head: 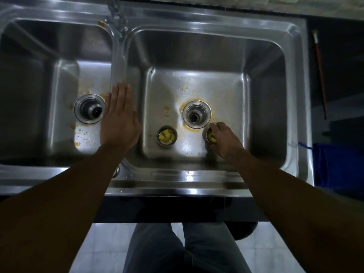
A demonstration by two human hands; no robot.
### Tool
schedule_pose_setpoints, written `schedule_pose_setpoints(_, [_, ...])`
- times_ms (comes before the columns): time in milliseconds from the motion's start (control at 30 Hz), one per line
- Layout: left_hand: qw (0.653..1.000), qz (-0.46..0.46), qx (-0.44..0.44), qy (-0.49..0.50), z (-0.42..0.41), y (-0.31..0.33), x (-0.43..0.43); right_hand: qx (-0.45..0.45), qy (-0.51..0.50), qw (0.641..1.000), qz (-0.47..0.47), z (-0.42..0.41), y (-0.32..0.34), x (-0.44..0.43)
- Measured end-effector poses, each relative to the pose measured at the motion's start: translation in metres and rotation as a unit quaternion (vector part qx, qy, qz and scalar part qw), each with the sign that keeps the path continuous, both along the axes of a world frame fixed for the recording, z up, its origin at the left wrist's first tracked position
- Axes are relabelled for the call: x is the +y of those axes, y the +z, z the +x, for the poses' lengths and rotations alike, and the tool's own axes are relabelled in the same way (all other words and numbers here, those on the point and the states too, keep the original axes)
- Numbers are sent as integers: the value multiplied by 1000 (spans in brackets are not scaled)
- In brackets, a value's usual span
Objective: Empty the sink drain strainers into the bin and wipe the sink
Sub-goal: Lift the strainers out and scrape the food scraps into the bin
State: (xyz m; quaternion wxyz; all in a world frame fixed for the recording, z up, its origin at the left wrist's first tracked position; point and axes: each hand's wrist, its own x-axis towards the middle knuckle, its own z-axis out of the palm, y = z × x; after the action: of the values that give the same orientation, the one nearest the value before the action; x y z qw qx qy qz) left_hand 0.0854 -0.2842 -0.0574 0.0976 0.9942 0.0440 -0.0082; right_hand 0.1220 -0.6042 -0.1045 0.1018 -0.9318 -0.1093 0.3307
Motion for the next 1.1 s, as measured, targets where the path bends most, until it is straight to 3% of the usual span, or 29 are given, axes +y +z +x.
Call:
schedule_pose_setpoints(400, [1000,-12,-14,0,0,-4,3,-32,67,997,-5,-1,-4,0])
schedule_pose_setpoints(633, [1000,-13,-1,1,1,0,3,-44,115,991,-54,-6,1,11])
schedule_pose_setpoints(833, [1000,-6,14,-4,-1,4,0,-31,46,998,-2,-11,34,11])
schedule_pose_setpoints(1000, [997,3,38,-67,-9,21,-26,-113,6,993,40,-16,65,-11])
schedule_pose_setpoints(1100, [989,-73,68,-111,-25,29,-85,-166,-33,983,69,-15,78,-33])
